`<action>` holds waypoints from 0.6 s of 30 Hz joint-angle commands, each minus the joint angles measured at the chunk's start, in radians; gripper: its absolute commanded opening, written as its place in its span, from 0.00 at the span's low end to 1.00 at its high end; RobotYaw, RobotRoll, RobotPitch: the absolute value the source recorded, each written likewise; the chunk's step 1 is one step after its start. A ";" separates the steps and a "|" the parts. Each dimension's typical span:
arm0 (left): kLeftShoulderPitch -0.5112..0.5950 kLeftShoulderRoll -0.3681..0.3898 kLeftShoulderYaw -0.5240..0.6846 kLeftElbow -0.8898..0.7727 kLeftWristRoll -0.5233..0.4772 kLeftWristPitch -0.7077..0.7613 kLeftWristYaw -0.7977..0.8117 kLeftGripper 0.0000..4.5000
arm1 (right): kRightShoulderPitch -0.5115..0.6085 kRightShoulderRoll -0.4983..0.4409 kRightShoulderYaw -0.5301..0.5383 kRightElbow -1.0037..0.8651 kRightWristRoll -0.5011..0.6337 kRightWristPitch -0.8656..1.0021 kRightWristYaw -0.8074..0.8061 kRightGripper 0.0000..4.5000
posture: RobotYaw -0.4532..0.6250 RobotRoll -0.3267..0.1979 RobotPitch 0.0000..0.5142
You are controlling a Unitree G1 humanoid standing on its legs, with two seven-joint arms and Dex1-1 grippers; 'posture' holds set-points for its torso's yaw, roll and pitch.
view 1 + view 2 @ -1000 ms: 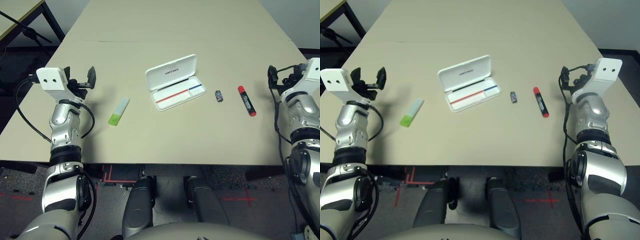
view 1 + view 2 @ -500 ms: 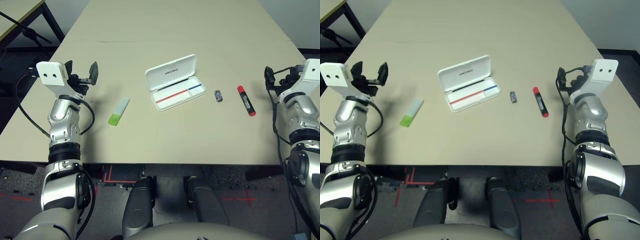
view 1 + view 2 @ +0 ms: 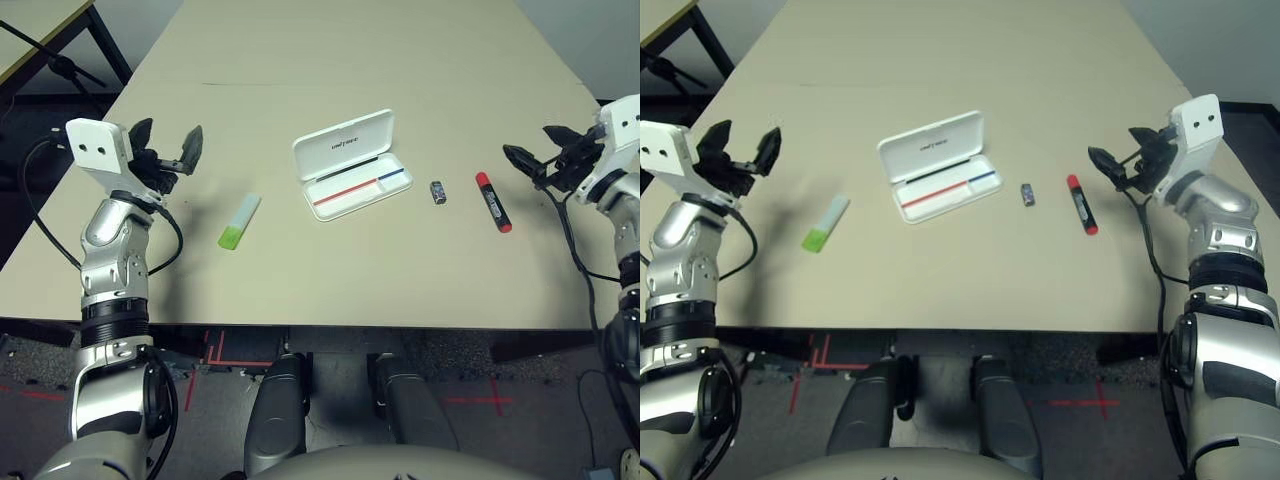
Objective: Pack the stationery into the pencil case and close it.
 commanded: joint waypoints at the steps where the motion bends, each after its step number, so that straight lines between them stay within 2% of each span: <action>1: 0.031 0.028 -0.044 -0.102 -0.029 0.095 -0.055 0.99 | 0.040 -0.031 0.043 -0.079 -0.006 0.054 0.102 1.00 | 0.44 0.62 0.26; 11: 0.067 0.089 -0.156 -0.317 -0.065 0.310 -0.151 0.99 | 0.087 -0.067 0.094 -0.178 -0.018 0.139 0.208 1.00 | 0.45 0.62 0.29; 18: 0.031 0.107 -0.326 -0.379 -0.024 0.403 -0.230 0.99 | 0.089 -0.065 0.104 -0.177 -0.038 0.139 0.216 1.00 | 0.44 0.62 0.30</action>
